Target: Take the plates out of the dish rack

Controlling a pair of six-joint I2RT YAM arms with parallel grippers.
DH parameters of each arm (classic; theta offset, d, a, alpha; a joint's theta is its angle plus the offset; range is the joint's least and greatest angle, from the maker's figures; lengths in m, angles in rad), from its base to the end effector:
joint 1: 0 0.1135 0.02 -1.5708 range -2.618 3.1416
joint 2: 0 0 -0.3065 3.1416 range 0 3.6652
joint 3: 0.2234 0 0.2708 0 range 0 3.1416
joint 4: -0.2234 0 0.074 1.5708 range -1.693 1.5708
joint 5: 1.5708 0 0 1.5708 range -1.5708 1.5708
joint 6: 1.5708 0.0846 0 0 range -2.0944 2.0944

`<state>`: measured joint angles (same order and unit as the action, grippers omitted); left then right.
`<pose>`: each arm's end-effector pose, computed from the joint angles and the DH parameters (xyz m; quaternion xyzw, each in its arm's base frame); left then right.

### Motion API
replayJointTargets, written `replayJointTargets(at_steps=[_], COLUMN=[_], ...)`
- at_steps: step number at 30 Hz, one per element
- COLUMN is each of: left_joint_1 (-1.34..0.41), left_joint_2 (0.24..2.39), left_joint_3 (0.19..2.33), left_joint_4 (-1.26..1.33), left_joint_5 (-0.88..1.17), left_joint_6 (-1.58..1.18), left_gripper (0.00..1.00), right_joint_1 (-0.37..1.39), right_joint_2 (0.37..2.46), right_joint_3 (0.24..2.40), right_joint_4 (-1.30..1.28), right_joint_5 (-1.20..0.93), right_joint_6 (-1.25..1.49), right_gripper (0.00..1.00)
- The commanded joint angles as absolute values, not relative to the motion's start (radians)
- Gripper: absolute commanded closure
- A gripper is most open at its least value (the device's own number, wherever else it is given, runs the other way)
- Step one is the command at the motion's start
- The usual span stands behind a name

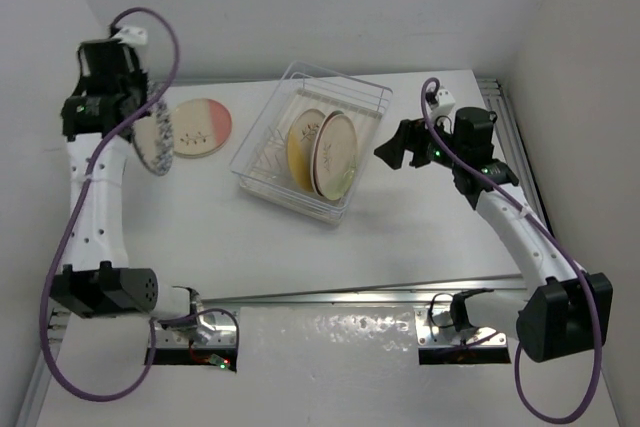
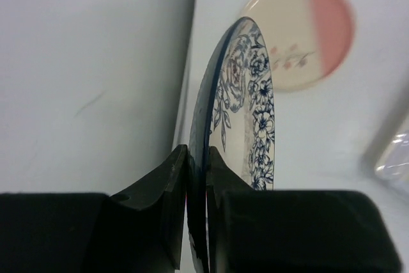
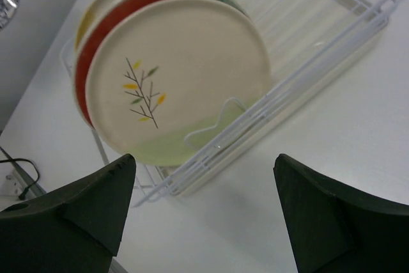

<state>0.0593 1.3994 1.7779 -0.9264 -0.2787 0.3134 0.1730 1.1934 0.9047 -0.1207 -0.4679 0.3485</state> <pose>0.3216 0.0424 0.4879 0.0420 0.8652 0.2088 0.4539 0.3032 0.0917 0.3212 -0.0554 0.8213 0.3248 0.4657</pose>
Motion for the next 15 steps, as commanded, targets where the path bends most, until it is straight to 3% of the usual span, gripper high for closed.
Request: replayJointTargets(at_steps=[1, 5, 8, 11, 15], left_joint_1=[0.231, 0.351, 0.447, 0.567, 0.617], left_joint_2=[1.329, 1.316, 1.351, 1.406, 1.466], left_joint_3=[1.652, 1.449, 1.337, 1.344, 1.312], left_joint_4=[-0.893, -0.900, -0.870, -0.926, -1.000], left_joint_5=[-0.005, 0.321, 0.414, 0.629, 0.747], left_joint_6=[0.344, 0.417, 0.487, 0.584, 0.707], left_gripper=[1.00, 1.00, 1.00, 1.00, 1.00], right_joint_1=[0.181, 0.179, 0.181, 0.183, 0.190], right_joint_2=[1.206, 1.209, 1.213, 1.224, 1.233], right_joint_3=[0.957, 0.957, 0.966, 1.012, 1.035], right_joint_4=[-0.052, -0.012, -0.005, -0.018, -0.044], right_joint_5=[-0.551, -0.563, -0.565, -0.548, -0.532], right_joint_6=[0.359, 0.386, 0.425, 0.471, 0.477], right_gripper=[0.13, 0.13, 0.13, 0.14, 0.15])
